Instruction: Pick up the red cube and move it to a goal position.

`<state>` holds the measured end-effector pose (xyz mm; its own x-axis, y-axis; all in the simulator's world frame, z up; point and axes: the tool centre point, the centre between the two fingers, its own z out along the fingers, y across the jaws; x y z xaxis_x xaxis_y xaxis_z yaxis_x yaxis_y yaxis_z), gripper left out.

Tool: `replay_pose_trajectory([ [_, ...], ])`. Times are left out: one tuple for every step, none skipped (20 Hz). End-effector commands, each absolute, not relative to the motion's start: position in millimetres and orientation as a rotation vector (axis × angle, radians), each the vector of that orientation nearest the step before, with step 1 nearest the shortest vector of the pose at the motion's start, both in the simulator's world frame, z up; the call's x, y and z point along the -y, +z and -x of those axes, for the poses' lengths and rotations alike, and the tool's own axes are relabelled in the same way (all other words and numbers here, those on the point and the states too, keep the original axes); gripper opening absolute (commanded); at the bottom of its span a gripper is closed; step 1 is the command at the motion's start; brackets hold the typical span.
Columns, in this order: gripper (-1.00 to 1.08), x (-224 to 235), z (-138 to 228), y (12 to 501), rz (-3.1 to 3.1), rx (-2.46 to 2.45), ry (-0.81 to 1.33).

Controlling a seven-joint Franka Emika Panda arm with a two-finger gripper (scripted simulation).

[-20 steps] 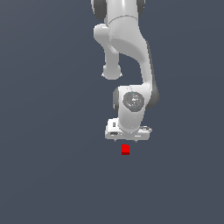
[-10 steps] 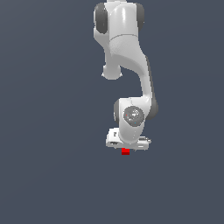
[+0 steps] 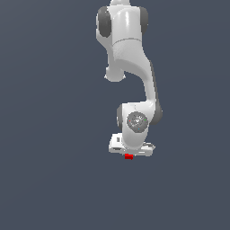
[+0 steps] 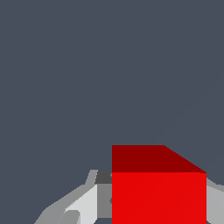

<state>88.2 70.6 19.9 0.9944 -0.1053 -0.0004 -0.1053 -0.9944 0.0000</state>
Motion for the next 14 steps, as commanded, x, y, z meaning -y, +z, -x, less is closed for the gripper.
replay_pose_trajectory([
  [-1.0,-70,-88,20,-3.137,0.166,0.0],
  [-1.0,-70,-88,20,-3.137,0.166,0.0],
  [-1.0,-70,-88,20,-3.137,0.166,0.0],
  [-1.0,-70,-88,20,-3.137,0.166,0.0],
  [-1.0,-70,-88,20,-3.137,0.166,0.0],
  [-1.0,-70,-88,20,-3.137,0.166,0.0],
  [-1.0,-70,-88,20,-3.137,0.166,0.0],
  [-1.0,-70,-88,20,-3.137,0.166,0.0],
  [-1.0,-70,-88,21,-3.137,0.166,0.0],
  [-1.0,-70,-88,22,-3.137,0.166,0.0],
  [-1.0,-70,-87,23,-3.137,0.166,0.0],
  [-1.0,-70,-87,25,-3.137,0.166,0.0],
  [-1.0,-69,-86,27,-3.137,0.166,0.0],
  [-1.0,-69,-85,30,-3.137,0.166,0.0],
])
